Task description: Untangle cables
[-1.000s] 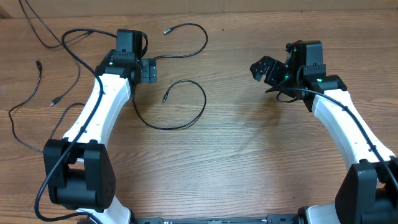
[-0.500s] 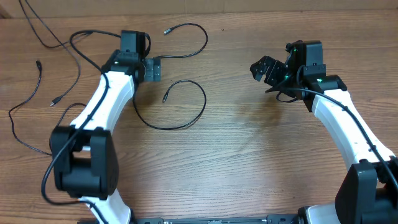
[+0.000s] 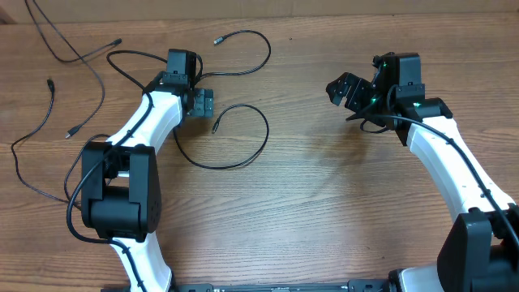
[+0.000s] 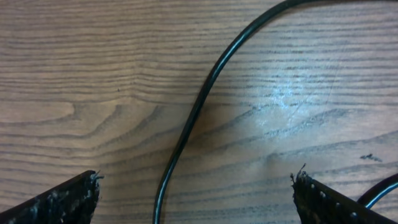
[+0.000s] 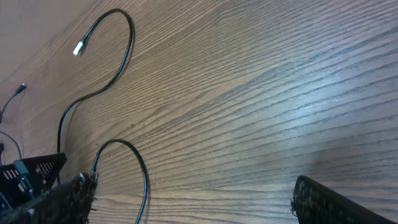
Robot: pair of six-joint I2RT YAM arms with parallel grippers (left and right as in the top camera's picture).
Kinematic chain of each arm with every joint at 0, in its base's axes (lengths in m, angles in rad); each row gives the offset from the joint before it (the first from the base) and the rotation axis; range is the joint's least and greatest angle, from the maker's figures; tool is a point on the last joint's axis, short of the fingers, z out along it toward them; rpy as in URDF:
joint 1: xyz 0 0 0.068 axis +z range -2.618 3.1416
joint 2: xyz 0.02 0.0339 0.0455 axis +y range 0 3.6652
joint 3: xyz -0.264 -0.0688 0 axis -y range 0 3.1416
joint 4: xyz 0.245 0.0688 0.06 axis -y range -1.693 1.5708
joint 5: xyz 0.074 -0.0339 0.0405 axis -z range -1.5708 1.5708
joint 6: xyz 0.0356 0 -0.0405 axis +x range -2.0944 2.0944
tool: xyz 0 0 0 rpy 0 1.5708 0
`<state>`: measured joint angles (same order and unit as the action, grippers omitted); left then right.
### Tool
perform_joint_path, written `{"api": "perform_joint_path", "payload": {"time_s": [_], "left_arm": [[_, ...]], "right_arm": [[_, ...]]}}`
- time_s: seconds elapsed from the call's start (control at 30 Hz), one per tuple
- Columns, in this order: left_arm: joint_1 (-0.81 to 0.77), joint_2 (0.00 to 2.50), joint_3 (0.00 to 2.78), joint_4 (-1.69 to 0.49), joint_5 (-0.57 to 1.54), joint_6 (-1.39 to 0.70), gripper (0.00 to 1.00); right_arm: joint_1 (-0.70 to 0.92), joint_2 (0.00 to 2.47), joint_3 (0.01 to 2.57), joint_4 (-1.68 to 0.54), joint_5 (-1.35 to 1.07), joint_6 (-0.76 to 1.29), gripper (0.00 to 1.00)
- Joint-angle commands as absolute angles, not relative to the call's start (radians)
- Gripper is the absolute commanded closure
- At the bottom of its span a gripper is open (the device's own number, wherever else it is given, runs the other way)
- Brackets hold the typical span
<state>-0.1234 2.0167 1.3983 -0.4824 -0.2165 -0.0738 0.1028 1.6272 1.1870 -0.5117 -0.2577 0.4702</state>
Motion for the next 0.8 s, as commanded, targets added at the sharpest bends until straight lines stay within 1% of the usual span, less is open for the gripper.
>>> {"api": "perform_joint_path", "payload": {"time_s": [0.0,0.27,0.77], "left_arm": [[-0.118,2.031,1.415,-0.469,-0.208,-0.060,0.01],[-0.118,2.041,1.415,-0.434,-0.155,-0.060,0.00],[-0.117,2.103,1.414,-0.388,-0.201,-0.030,0.00]], "right_arm": [[0.102,1.608,1.187,-0.505,-0.255,0.463,0.00],[0.102,1.608,1.187,-0.504,-0.255,0.463,0.00],[0.102,1.608,1.187,-0.504,-0.255,0.463,0.00]]}}
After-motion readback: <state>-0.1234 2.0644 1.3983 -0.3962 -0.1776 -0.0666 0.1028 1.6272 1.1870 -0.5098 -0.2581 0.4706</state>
